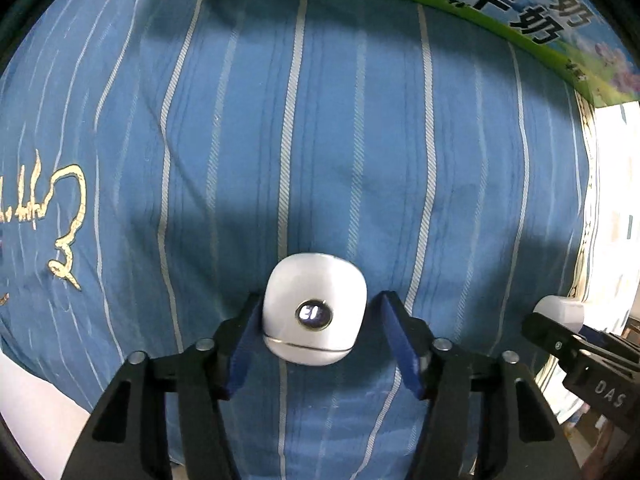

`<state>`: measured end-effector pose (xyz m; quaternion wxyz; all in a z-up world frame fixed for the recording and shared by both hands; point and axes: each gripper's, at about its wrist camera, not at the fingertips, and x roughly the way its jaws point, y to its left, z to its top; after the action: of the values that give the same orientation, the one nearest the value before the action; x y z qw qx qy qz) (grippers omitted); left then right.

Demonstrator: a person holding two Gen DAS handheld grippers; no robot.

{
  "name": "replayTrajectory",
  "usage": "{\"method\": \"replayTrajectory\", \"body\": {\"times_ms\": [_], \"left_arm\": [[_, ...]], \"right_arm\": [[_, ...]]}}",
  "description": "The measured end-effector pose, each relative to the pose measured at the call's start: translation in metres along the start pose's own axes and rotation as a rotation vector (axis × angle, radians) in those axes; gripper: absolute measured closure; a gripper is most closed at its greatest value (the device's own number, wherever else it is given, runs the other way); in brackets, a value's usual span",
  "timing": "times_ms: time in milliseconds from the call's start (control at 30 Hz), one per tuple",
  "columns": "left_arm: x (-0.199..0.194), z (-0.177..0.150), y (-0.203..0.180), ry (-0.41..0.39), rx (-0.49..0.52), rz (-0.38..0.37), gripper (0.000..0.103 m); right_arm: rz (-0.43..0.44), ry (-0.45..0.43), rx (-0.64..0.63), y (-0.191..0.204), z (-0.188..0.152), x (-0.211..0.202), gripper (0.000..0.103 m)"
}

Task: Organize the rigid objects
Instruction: 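Carry the earbud case and white cylinder cap over the cardboard box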

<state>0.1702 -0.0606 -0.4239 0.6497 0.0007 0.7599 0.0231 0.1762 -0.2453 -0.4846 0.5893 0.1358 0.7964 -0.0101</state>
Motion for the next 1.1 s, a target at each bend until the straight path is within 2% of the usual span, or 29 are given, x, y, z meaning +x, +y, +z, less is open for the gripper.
{"method": "replayTrajectory", "body": {"times_ms": [67, 167, 400, 667, 800, 1033, 1100], "left_arm": [[-0.004, -0.007, -0.016, -0.008, 0.009, 0.015, 0.06], [-0.005, -0.016, -0.029, -0.031, 0.018, 0.044, 0.059], [-0.01, -0.025, -0.022, -0.027, -0.025, 0.0, 0.06], [-0.033, -0.031, -0.006, -0.054, -0.021, -0.04, 0.06], [-0.065, -0.043, -0.013, -0.102, 0.003, -0.073, 0.06], [-0.145, -0.061, -0.02, -0.228, 0.039, -0.138, 0.06], [-0.162, -0.056, -0.02, -0.258, 0.048, -0.146, 0.06]], "right_arm": [[-0.031, -0.017, -0.019, 0.008, -0.007, 0.001, 0.054], [-0.07, -0.035, -0.039, 0.012, -0.009, -0.001, 0.054], [-0.113, -0.052, -0.08, 0.024, -0.019, -0.011, 0.055], [-0.074, -0.072, -0.115, 0.045, -0.046, -0.019, 0.056], [-0.031, -0.109, -0.144, 0.045, -0.066, -0.052, 0.056], [-0.028, -0.236, -0.19, 0.04, -0.093, -0.129, 0.056], [-0.031, -0.28, -0.196, 0.04, -0.094, -0.152, 0.056]]}}
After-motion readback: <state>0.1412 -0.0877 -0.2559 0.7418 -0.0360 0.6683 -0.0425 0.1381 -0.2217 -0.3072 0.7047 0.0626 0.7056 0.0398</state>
